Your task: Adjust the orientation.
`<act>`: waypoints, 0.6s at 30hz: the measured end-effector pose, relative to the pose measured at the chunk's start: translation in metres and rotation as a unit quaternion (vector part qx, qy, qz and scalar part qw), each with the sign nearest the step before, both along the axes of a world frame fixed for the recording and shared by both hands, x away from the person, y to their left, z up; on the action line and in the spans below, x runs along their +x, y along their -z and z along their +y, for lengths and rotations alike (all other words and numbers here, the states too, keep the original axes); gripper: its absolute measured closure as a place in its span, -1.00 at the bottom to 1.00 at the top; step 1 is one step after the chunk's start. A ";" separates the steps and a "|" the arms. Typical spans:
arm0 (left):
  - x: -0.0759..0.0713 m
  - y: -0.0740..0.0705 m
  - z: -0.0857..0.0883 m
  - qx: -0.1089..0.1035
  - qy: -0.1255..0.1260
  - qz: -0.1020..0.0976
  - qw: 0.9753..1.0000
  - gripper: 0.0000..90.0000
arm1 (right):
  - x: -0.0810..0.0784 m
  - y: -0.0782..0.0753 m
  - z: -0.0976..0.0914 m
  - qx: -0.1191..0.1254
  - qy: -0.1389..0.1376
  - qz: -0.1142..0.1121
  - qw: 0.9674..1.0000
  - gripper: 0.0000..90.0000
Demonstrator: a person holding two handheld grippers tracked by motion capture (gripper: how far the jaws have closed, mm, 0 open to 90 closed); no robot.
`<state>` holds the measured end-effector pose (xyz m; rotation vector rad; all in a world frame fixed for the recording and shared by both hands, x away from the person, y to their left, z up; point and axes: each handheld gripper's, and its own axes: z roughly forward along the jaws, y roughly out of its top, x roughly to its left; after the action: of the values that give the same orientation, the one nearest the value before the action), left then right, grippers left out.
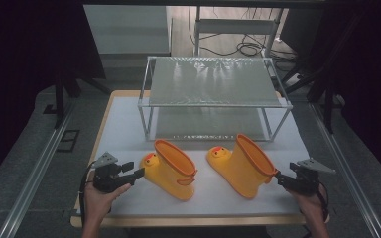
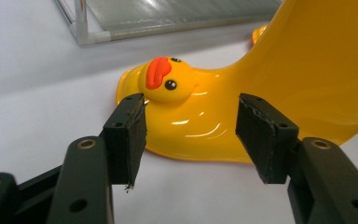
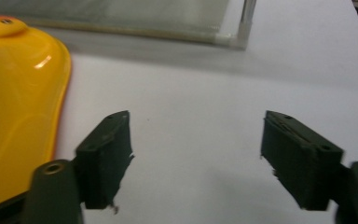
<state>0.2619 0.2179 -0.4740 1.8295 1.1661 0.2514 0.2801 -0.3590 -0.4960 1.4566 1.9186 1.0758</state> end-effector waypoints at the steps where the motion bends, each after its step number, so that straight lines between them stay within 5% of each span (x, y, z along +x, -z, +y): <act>1: 0.000 0.000 0.000 0.000 0.000 0.000 1.000 -0.01 | 0.000 0.000 0.000 0.000 0.000 0.000 1.000 -0.36; 8: -0.007 -0.001 0.001 -0.014 -0.003 0.009 1.000 0.36 | -0.001 0.000 -0.001 0.013 -0.007 -0.014 1.000 -0.20; 14: -0.023 0.007 -0.025 0.019 0.017 0.014 1.000 0.83 | 0.000 0.003 -0.003 0.027 -0.008 -0.009 1.000 -0.20; 18: -0.032 0.009 -0.044 0.009 0.035 0.006 0.999 0.97 | -0.003 0.002 -0.007 0.030 0.000 -0.016 0.999 -0.20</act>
<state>0.2295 0.1737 -0.4828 1.8869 1.1096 0.2120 0.2771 -0.3656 -0.4976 1.4629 1.8803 1.1587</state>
